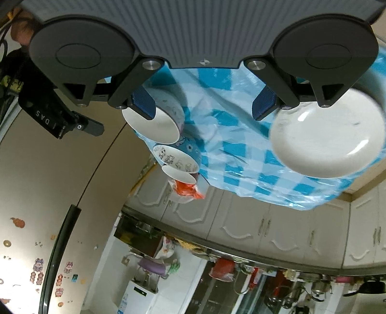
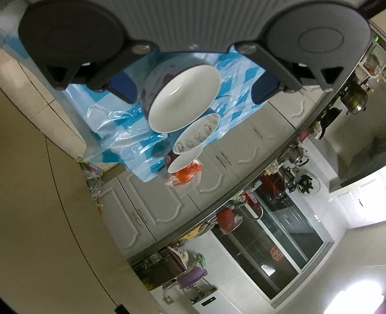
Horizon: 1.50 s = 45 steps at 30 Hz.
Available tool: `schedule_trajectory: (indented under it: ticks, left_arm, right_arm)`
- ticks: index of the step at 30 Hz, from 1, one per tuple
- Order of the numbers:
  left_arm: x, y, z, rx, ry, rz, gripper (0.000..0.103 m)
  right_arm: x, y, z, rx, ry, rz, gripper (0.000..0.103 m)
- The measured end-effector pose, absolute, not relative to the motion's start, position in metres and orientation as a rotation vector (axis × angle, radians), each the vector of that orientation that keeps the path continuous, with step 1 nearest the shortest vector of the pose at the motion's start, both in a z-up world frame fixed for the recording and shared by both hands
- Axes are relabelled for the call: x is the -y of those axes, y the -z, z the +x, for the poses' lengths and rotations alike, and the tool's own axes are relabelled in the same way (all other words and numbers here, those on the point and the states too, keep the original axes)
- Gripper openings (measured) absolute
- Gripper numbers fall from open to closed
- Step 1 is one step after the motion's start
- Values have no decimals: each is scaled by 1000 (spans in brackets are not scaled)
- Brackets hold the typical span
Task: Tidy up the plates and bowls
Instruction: 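Move both grippers toward the white bowl with pink floral exterior, then grasp the pink-floral bowl rim with both grippers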
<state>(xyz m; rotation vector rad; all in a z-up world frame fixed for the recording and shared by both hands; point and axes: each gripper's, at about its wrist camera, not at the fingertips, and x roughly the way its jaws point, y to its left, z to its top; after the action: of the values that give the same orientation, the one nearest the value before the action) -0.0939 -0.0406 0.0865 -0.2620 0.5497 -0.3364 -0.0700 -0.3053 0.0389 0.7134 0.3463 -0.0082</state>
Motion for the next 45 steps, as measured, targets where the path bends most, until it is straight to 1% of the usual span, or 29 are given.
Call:
schedule_trajectory:
  ticks: [3,8,13,15,17,18,19,21,22,24,26,29,33,38,41,45]
  left_arm:
    - [55,-80,-72,-552,370,-250,103]
    - [73,-66,-34,-562,386,-268,103]
    - [89,-54,-10,-581,404,-271,102]
    - [94,-49,-4,-598,406,-271,97]
    - [99,-43,4,-614,409,-274,94]
    - [101,-40,7,-623,412,-271,89]
    - [104,-36,10,-632,414,-264,88]
    - [108,-34,12,-643,416,-259,76]
    - [110,-32,14,-647,418,-258,74]
    - [114,-28,17,-660,427,-254,65]
    - [118,-25,20,-679,436,-253,61]
    - [121,-24,21,-691,447,-253,58]
    - [126,-19,26,-714,458,-255,51]
    - [132,-14,29,-728,480,-249,49]
    - [135,-12,30,-732,493,-249,42]
    - [138,-12,29,-725,489,-234,41]
  right_arm:
    - [310,-28,-57,-339,-16,741,96]
    - [321,-13,-35,-353,1,783,96]
    - [330,-7,-16,-376,17,813,89]
    - [333,-5,-10,-380,15,822,87]
    - [334,-3,-5,-392,14,824,85]
    - [335,-1,-3,-397,15,829,85]
    - [336,2,-2,-400,15,838,85]
    - [338,7,0,-408,9,855,85]
    - [340,9,0,-413,9,860,85]
    - [342,14,1,-425,12,876,85]
    - [344,18,1,-432,-2,904,85]
    - [344,20,1,-440,-15,917,85]
    - [341,20,2,-440,-50,925,84]
    - [338,20,4,-447,-81,939,84]
    - [336,18,4,-453,-74,921,84]
    - [335,17,2,-457,-69,928,84]
